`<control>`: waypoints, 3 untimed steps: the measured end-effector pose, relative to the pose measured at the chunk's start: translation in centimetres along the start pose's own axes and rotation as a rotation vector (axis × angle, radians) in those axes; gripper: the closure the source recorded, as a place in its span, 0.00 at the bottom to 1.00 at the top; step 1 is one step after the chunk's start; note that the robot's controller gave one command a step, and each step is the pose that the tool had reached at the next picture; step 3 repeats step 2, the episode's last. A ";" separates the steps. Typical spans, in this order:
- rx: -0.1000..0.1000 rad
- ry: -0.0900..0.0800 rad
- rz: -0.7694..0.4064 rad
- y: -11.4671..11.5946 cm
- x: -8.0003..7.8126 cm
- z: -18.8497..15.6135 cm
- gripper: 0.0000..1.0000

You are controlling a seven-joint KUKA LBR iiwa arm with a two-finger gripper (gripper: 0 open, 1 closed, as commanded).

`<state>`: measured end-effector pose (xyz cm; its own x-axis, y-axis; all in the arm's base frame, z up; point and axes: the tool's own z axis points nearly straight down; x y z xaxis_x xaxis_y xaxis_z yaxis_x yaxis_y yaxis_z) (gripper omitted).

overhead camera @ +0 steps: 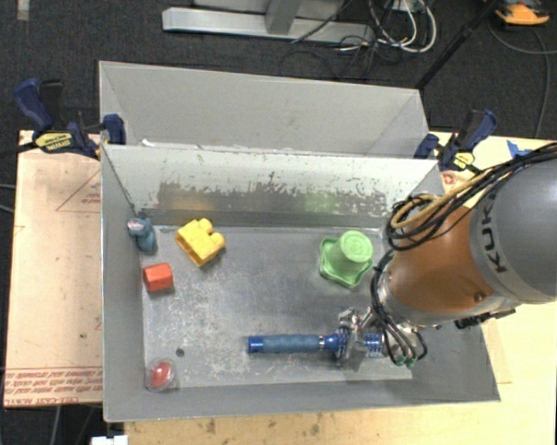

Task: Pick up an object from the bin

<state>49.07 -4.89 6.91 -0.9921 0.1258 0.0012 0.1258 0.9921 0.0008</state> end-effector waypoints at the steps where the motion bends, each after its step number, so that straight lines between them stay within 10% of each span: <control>1: 0.000 -0.012 -0.010 -1.5 -6.0 -12.0 1.00; 3: 0.001 -0.007 -0.026 -1.6 -5.4 -16.7 1.00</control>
Offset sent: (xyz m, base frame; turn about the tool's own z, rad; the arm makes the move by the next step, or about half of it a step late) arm 0.0541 -0.0223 0.1155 -0.0111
